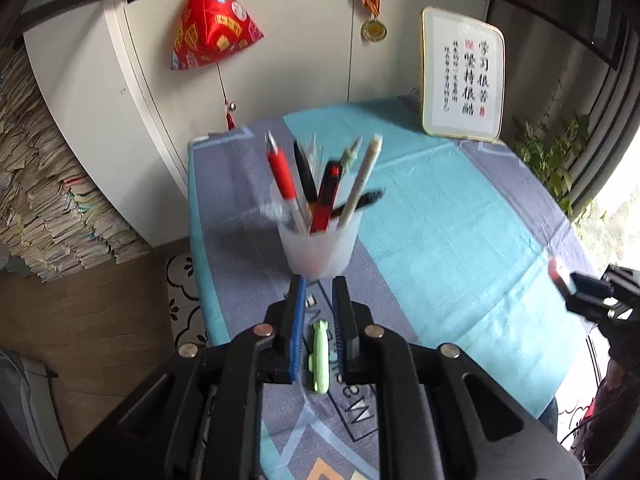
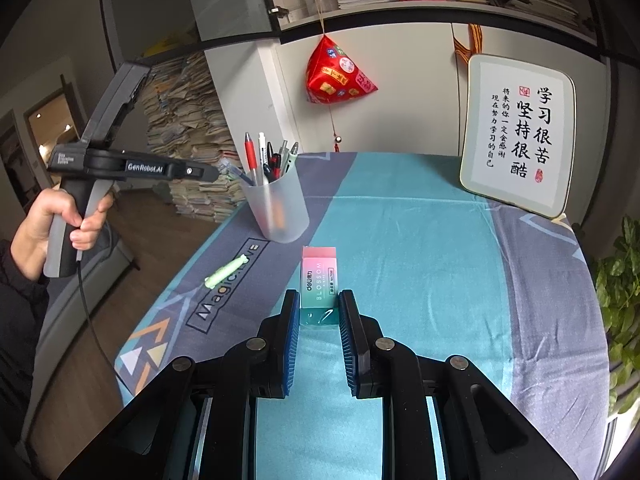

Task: Organize stationery
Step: 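Carry the green highlighter over the cup with the left tool while the right tool holds the eraser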

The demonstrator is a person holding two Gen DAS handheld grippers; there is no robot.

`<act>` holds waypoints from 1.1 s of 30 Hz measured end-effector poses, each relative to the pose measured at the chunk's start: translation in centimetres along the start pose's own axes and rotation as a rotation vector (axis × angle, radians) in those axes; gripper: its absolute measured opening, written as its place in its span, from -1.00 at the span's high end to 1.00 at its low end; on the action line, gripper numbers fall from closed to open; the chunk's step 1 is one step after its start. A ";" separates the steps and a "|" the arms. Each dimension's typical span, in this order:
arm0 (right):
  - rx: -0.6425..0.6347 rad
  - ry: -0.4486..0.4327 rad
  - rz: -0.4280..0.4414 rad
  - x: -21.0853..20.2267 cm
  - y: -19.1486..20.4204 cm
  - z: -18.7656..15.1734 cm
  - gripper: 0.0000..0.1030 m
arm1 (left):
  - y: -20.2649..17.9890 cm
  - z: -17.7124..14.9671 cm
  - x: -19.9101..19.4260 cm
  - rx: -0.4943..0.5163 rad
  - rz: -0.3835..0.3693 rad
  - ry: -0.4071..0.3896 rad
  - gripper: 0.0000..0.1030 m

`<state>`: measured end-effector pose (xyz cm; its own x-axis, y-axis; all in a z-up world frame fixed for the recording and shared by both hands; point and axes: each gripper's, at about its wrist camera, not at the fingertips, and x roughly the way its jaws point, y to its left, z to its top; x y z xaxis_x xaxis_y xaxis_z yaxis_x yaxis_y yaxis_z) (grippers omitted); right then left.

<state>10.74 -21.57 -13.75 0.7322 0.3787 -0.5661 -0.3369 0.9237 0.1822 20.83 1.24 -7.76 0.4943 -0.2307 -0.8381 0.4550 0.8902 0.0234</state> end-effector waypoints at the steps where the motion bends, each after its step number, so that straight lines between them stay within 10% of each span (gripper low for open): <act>1: 0.010 0.002 0.009 0.0 -0.2 -0.1 0.59 | 0.0 -0.9 1.0 -0.003 0.008 0.037 0.45; 3: 0.025 0.005 0.018 0.2 -0.4 -0.3 0.59 | 0.2 -2.7 2.8 -0.012 0.021 0.074 0.02; 10: 0.025 0.023 0.016 0.3 -0.4 -1.0 0.59 | 0.6 -6.0 7.3 -0.059 0.016 0.108 -0.07; 13: 0.034 0.019 0.010 -0.1 -0.9 -1.0 0.59 | 1.1 -5.7 7.0 -0.087 -0.025 0.100 0.69; 27: 0.047 -0.001 0.032 -0.5 -0.5 -0.6 0.59 | 1.2 0.5 -2.0 -0.028 -0.055 -0.039 0.72; 30: 0.048 -0.009 0.038 -0.7 -0.3 -0.6 0.59 | 1.8 2.2 -1.0 -0.047 -0.173 -0.003 0.71; 33: 0.047 -0.007 0.032 -1.0 -0.3 -0.6 0.59 | 1.1 4.0 0.3 -0.015 -0.124 0.034 0.71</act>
<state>9.77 -22.27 -13.76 0.7256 0.4084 -0.5538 -0.3320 0.9127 0.2381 24.50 0.56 -5.82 0.4093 -0.3265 -0.8520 0.5000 0.8614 -0.0900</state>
